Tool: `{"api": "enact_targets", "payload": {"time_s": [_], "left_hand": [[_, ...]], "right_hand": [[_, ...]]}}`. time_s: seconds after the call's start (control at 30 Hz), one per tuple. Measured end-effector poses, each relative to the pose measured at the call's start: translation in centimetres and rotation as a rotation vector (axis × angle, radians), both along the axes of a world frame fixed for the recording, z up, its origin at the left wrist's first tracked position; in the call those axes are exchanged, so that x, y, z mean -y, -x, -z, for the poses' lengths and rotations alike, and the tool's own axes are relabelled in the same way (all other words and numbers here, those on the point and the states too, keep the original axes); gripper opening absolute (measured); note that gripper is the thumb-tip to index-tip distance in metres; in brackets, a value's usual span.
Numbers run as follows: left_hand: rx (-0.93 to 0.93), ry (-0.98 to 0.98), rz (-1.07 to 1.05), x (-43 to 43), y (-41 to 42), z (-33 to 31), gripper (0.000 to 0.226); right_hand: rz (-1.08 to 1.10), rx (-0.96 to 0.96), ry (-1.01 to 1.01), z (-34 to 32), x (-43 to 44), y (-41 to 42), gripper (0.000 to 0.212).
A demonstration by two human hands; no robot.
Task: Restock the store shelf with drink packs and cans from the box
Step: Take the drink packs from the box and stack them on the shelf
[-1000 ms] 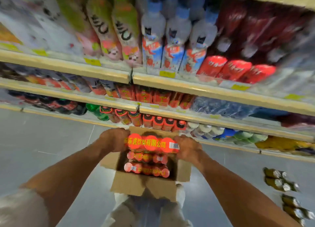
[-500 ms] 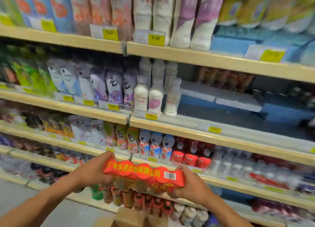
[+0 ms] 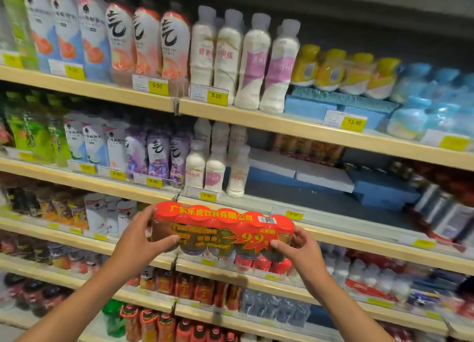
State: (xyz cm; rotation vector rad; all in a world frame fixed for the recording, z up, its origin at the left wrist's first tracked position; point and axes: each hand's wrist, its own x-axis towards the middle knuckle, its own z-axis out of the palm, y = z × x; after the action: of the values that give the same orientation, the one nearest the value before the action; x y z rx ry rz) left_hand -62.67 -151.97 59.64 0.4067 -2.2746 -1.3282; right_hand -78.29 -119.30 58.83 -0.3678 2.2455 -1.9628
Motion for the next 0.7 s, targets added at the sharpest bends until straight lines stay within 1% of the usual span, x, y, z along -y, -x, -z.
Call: {"api": "enact_targets", "payload": {"time_s": [0.1, 0.23, 0.4, 0.53, 0.7], "left_hand": [[-0.018, 0.068, 0.084, -0.4, 0.7, -1.1, 0.071], [-0.112, 0.03, 0.08, -2.2, 2.3, -3.0, 0.064], [-0.154, -0.013, 0.043, -5.1, 4.8, -5.4, 0.072], [-0.21, -0.01, 0.104, -7.5, 7.8, -6.2, 0.066], [-0.223, 0.0, 0.131, -11.0, 13.9, -6.1, 0.061]], "right_hand": [[0.107, -0.027, 0.054, -1.4, -0.9, 0.3, 0.065], [0.131, -0.132, 0.072, -3.0, -2.7, 0.3, 0.052], [0.125, -0.212, 0.031, -3.9, -5.7, 0.0, 0.058], [0.159, -0.265, 0.047, -4.6, -8.4, 1.3, 0.053], [0.221, -0.316, 0.04, -5.7, -11.6, 5.4, 0.05]]}}
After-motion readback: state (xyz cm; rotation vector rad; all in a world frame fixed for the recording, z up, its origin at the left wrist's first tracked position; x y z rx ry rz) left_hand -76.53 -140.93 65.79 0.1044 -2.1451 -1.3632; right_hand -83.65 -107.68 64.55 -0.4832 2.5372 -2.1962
